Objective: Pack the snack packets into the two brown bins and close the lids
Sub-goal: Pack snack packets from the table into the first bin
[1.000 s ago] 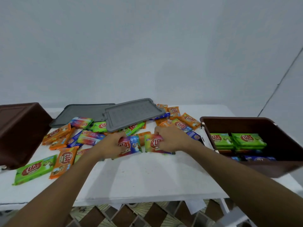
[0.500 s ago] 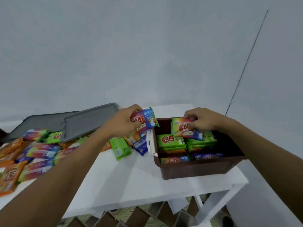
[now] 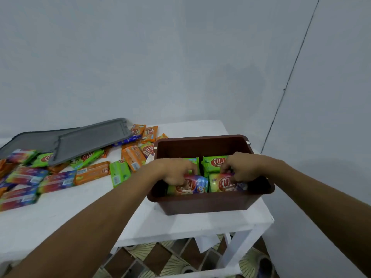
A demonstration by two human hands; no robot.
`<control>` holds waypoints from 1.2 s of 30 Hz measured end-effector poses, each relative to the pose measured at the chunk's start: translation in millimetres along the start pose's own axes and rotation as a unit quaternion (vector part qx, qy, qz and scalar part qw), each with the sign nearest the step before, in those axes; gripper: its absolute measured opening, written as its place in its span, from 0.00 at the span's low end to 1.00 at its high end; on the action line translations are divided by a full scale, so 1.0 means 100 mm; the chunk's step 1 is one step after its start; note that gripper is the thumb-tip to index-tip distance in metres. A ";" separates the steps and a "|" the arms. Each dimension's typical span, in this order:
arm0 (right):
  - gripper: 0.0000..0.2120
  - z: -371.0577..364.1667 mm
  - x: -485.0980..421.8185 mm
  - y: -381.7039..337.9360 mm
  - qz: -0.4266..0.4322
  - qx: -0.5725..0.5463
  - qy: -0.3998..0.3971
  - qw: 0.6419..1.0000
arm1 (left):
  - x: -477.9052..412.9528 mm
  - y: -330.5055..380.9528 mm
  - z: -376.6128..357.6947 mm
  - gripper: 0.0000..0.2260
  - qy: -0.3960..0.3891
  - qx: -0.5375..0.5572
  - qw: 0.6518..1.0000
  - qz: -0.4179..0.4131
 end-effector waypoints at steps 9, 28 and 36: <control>0.20 -0.13 -0.05 0.00 0.045 0.033 -0.012 0.998 | -0.04 -0.10 -0.14 0.21 -0.038 -0.058 0.996 0.059; 0.18 0.02 -0.13 0.12 0.018 -0.052 0.129 0.990 | -0.03 -0.23 0.01 0.13 0.095 0.010 0.994 0.058; 0.17 0.06 -0.21 0.11 -0.009 0.068 0.151 0.986 | -0.05 -0.34 0.00 0.19 0.072 -0.248 0.962 0.084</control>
Point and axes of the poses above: each hand's wrist, its own x-axis away from the middle knuckle, its own z-axis out of the back of the hand, y = z × x, the point moved 4 cm from there along -x, towards the middle knuckle, and after that the axes turned 8 degrees about -z, right-handed, at the moved point
